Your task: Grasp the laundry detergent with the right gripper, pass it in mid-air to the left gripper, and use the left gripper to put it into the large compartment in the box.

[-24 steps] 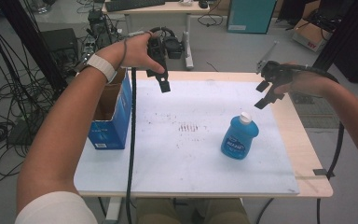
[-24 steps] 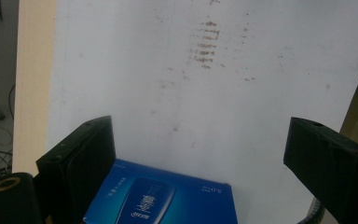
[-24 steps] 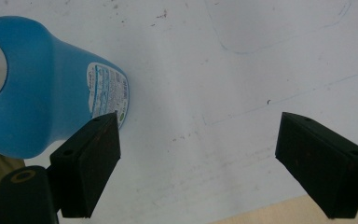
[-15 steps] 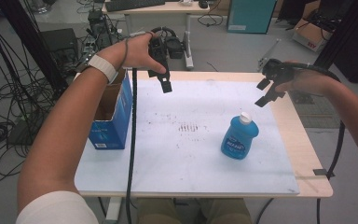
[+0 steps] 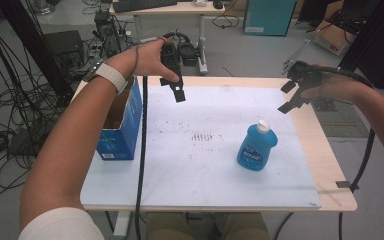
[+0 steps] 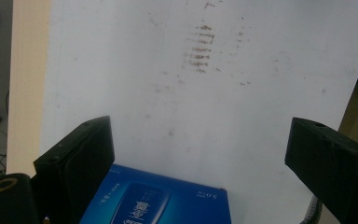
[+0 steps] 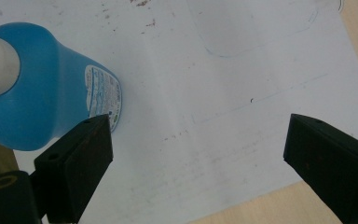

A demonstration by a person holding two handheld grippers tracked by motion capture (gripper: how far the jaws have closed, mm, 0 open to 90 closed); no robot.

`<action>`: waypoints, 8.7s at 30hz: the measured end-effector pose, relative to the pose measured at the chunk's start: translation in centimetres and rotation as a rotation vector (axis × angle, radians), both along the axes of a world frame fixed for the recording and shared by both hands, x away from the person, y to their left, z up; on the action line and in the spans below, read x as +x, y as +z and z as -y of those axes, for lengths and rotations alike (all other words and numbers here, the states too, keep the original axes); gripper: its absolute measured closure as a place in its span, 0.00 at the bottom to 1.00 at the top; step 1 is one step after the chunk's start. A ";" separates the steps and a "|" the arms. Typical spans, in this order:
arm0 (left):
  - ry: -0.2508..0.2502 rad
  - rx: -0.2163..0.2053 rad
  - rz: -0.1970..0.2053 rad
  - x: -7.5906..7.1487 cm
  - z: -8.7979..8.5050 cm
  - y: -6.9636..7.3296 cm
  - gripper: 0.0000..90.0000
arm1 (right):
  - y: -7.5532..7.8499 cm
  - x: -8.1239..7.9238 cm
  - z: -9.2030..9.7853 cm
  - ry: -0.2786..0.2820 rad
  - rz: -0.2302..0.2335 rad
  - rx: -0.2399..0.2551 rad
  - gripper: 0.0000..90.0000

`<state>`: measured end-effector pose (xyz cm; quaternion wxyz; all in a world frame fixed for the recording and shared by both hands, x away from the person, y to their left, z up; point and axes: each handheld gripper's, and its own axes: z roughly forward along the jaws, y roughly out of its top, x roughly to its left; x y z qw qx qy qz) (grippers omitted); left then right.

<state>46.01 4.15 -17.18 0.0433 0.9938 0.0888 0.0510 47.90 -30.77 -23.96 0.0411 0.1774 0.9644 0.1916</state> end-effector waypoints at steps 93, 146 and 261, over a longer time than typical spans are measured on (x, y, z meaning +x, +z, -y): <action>-0.018 -0.019 -0.034 -1.8 0.6 -4.5 0.11 | -3.7 -11.6 0.8 -0.119 -0.033 0.079 0.08; -0.022 -0.019 -0.034 -1.7 0.5 -5.2 0.11 | -9.1 -12.8 0.2 -0.154 0.063 0.267 0.05; -0.006 -0.021 -0.033 -1.6 -0.1 -5.8 0.10 | -11.7 -13.2 0.9 -0.147 0.181 0.464 0.07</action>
